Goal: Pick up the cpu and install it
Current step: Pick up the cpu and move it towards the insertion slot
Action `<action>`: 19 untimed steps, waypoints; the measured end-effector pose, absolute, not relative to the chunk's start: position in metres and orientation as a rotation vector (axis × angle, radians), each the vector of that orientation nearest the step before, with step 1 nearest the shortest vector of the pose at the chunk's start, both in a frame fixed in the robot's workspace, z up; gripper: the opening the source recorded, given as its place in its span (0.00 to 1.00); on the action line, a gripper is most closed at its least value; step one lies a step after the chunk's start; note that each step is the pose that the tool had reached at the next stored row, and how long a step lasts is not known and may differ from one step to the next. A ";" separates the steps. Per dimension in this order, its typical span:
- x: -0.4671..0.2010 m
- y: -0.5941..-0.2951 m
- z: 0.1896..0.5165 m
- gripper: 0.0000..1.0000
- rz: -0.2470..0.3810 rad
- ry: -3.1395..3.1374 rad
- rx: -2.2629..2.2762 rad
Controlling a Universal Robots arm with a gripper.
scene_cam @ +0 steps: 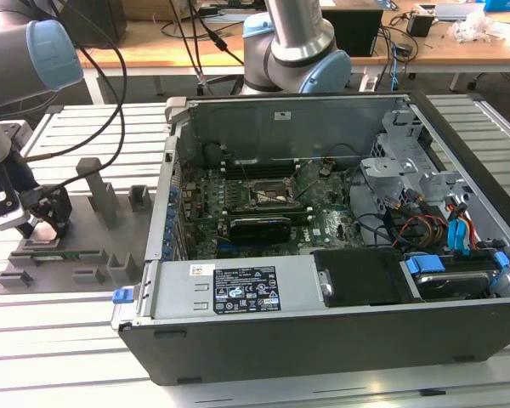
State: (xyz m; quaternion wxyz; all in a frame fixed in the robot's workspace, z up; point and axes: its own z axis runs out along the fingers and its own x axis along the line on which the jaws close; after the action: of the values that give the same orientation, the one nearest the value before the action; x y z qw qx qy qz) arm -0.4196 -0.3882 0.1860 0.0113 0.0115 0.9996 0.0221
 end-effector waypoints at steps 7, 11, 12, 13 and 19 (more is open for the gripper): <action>-0.420 -0.388 0.187 0.64 0.069 3.118 0.036; -0.420 -0.388 0.188 0.64 0.069 3.118 0.036; -0.420 -0.388 0.188 0.62 0.069 3.118 0.036; -0.420 -0.388 0.188 0.56 0.069 3.118 0.036; -0.420 -0.388 0.189 0.55 0.069 3.118 0.036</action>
State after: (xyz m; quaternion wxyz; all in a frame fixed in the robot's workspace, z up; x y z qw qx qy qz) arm -0.4196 -0.3881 0.1887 0.0112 0.0115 0.9996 0.0223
